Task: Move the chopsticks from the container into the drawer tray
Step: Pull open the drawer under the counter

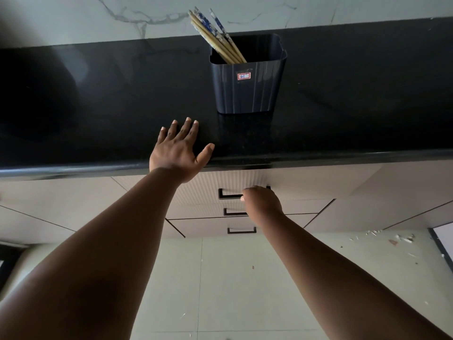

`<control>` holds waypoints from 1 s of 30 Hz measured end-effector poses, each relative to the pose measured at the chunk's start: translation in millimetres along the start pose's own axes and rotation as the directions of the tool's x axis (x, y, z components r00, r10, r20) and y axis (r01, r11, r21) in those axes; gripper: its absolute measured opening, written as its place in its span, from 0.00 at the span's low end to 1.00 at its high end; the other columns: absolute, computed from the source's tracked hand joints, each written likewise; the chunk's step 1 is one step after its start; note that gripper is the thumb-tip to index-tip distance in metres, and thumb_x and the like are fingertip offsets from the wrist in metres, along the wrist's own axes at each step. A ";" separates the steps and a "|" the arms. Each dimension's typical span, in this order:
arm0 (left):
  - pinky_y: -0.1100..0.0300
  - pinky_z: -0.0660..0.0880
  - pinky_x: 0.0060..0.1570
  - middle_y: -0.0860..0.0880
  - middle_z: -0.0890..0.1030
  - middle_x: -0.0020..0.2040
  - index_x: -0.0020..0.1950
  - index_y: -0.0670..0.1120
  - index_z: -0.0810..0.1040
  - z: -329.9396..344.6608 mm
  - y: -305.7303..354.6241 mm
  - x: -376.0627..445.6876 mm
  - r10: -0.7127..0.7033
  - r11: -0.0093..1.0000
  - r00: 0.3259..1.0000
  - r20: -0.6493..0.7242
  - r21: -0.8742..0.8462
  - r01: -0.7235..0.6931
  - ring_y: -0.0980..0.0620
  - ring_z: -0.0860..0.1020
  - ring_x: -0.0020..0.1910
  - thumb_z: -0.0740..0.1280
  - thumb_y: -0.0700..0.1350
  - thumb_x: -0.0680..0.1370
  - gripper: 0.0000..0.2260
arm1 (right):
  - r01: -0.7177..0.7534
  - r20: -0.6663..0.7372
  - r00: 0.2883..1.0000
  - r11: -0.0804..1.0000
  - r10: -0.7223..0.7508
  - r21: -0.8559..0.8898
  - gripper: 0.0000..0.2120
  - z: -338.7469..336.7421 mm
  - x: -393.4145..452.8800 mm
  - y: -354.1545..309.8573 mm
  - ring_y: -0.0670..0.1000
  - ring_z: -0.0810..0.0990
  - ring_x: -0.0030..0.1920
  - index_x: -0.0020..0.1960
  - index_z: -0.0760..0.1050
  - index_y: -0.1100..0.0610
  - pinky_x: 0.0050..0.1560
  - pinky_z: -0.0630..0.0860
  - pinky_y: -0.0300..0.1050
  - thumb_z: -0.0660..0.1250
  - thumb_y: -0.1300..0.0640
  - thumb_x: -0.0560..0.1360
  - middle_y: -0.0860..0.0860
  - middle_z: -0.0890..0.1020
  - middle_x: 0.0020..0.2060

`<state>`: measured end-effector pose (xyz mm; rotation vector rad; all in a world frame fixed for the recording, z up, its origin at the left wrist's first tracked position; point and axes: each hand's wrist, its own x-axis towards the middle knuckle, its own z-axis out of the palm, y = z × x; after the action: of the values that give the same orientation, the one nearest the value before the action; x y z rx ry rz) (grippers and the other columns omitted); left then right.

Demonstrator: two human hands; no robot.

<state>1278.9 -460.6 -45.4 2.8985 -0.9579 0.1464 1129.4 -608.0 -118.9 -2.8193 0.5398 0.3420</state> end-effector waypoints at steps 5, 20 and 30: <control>0.47 0.47 0.76 0.49 0.57 0.79 0.79 0.49 0.56 0.9 0.1 -0.2 -0.004 1.000 1.000 -0.014 0.011 0.004 0.44 0.53 0.78 0.42 0.69 0.74 0.39 | -0.036 0.044 0.998 0.999 0.035 0.020 0.08 0.8 -11.4 -3.6 0.61 0.81 0.53 0.52 0.79 0.61 0.49 0.78 0.49 0.62 0.66 0.77 0.58 0.82 0.52; 0.42 0.44 0.75 0.46 0.54 0.80 0.79 0.50 0.53 -0.7 14.2 -11.9 -0.166 0.985 0.986 0.031 0.047 0.164 0.41 0.50 0.78 0.42 0.68 0.77 0.36 | 0.038 0.185 0.982 0.999 -0.044 0.039 0.12 45.3 -152.2 -6.2 0.57 0.80 0.59 0.57 0.81 0.58 0.59 0.76 0.47 0.63 0.62 0.76 0.56 0.83 0.56; 0.47 0.44 0.76 0.46 0.46 0.80 0.80 0.49 0.46 -7.6 16.9 -49.8 -0.138 0.990 0.984 0.110 0.001 0.138 0.43 0.45 0.79 0.44 0.64 0.80 0.32 | 0.159 0.161 0.973 0.986 -0.163 0.041 0.14 71.4 -202.9 -1.0 0.60 0.81 0.54 0.54 0.81 0.62 0.56 0.77 0.51 0.60 0.66 0.74 0.59 0.84 0.52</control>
<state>1228.6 -443.9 -42.8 2.9807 -0.7661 -0.0265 933.5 -519.9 -130.4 -2.7520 0.2767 0.5236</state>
